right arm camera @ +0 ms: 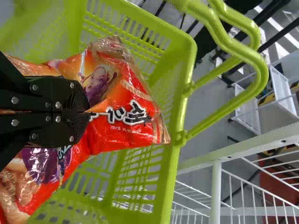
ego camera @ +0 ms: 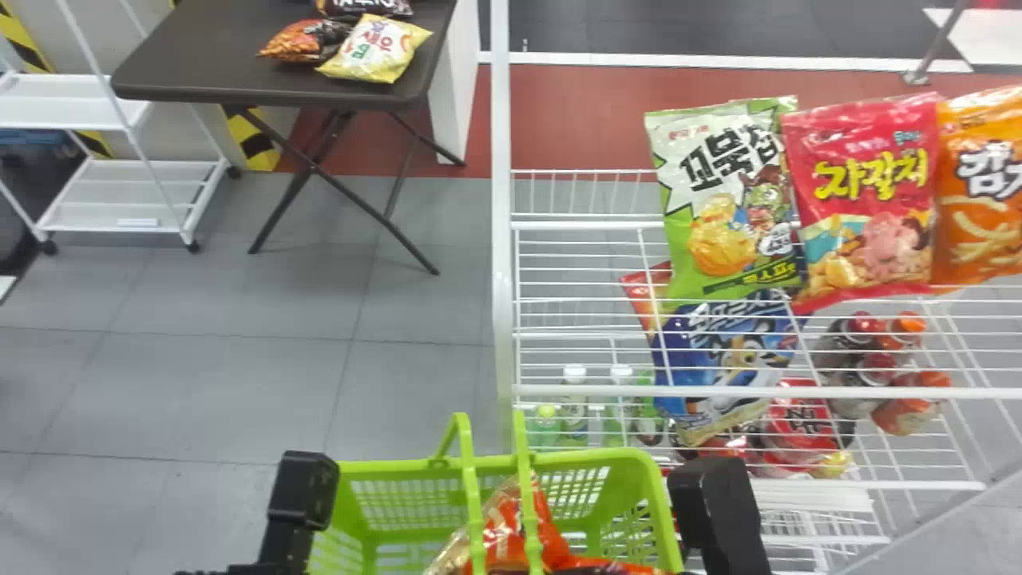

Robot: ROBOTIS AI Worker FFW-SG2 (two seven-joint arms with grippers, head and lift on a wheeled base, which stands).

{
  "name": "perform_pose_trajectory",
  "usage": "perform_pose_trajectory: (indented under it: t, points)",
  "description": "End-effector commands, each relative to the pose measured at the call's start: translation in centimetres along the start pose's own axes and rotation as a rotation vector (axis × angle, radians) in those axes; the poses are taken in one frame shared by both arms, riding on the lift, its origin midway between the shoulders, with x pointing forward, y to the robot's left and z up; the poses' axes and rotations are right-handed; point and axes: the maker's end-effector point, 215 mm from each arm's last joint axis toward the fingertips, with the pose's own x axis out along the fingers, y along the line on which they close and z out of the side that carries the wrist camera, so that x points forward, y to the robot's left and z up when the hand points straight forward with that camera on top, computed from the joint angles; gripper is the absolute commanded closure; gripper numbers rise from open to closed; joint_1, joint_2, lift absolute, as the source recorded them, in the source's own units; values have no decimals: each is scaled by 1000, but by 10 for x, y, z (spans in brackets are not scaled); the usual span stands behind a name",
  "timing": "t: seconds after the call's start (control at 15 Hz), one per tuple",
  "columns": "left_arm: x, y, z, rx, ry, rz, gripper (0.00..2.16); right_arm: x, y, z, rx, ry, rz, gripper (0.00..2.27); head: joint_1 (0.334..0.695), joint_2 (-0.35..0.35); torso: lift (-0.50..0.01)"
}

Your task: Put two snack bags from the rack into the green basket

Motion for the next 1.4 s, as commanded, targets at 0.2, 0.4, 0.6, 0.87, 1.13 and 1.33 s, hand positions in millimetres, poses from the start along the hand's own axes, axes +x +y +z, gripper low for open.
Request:
perform_pose_trajectory:
  t: [0.2, 0.4, 0.6, 0.87, 1.13, 1.33]
  points:
    - [1, -5, -3, 12, 5, 0, 1217, 10, -25, -1, 48, -37, 11, 29, 695, 47, -4]
    - [2, -5, -3, 12, 6, 1, 1217, -20, -32, 26, 77, -114, 12, 12, 695, 19, -4]
    - [2, -6, -5, 10, 6, -2, 1217, -42, -41, 50, 134, -187, 54, 66, 695, -47, -4]
    - [5, -9, -8, 12, 8, -7, 1217, -86, -83, 116, 109, -442, -14, 80, 695, -115, -4]
    - [8, -11, -15, 9, 18, -11, 1217, -177, -169, 202, -75, -924, -260, 80, 695, -263, -4]
    - [10, -9, -17, 7, 24, -2, 1217, -191, -233, 219, -110, -978, -424, 80, 695, -350, -4]
